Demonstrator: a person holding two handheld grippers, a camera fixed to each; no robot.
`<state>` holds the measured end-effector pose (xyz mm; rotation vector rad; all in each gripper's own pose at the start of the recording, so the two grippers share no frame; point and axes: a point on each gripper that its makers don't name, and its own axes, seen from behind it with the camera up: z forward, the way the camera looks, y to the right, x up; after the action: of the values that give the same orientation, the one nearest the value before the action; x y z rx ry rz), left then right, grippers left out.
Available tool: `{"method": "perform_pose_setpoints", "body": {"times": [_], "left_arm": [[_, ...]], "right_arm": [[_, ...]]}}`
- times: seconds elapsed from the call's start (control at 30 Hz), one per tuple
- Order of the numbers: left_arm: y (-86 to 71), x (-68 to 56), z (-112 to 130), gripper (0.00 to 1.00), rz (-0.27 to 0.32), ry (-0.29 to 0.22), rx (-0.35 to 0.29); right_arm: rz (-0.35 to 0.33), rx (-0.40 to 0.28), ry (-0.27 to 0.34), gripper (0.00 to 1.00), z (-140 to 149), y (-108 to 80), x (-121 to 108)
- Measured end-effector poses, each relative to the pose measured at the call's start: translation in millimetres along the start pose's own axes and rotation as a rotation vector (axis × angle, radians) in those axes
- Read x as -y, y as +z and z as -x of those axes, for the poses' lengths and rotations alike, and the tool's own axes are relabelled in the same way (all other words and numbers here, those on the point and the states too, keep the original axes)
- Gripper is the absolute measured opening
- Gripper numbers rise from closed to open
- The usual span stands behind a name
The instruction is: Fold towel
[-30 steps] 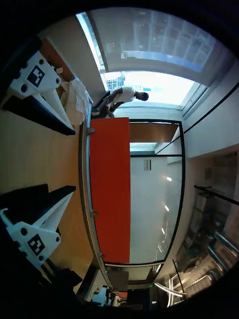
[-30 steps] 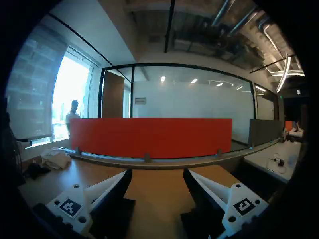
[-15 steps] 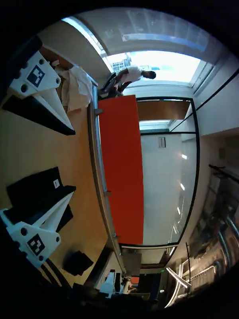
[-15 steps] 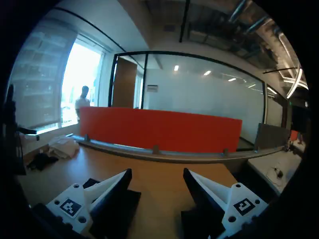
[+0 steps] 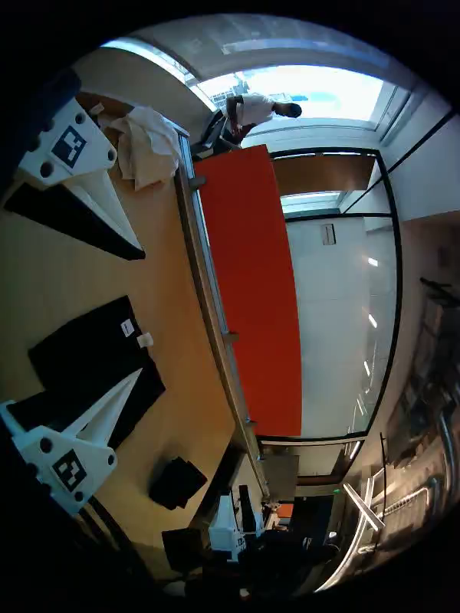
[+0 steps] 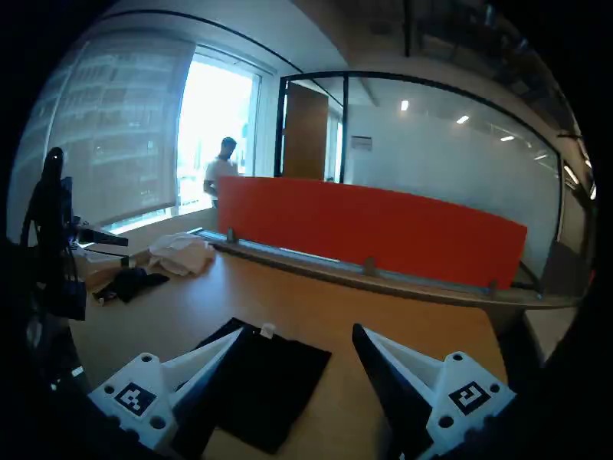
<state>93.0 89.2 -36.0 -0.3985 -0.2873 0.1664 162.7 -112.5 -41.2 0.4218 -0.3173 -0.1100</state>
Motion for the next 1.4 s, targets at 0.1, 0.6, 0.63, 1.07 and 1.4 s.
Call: {"method": "perform_pose_setpoints", "body": {"times": [0.1,0.6,0.63,1.07,1.4], "left_arm": [[4.4,-3.0,13.3,0.93,0.003,0.002,0.025],[27.6,-32.0,103.8,0.93,0.041,0.012,0.172],[28.8,-34.3,110.1,0.94,0.044,0.018,0.184],[47.1,-58.2,189.9,0.93,0.094,0.036,0.327],[50.9,-77.6,238.5,0.93,0.163,0.047,0.414]], "right_arm": [[-0.008,0.023,0.004,1.0,11.6,3.8,3.3],[-0.027,0.167,-0.018,1.0,111.6,23.0,8.1],[-0.03,0.176,-0.019,1.0,118.3,24.0,8.7],[-0.049,0.29,-0.061,1.0,201.1,40.2,13.5],[-0.072,0.376,-0.062,1.0,254.3,42.5,22.1]]}}
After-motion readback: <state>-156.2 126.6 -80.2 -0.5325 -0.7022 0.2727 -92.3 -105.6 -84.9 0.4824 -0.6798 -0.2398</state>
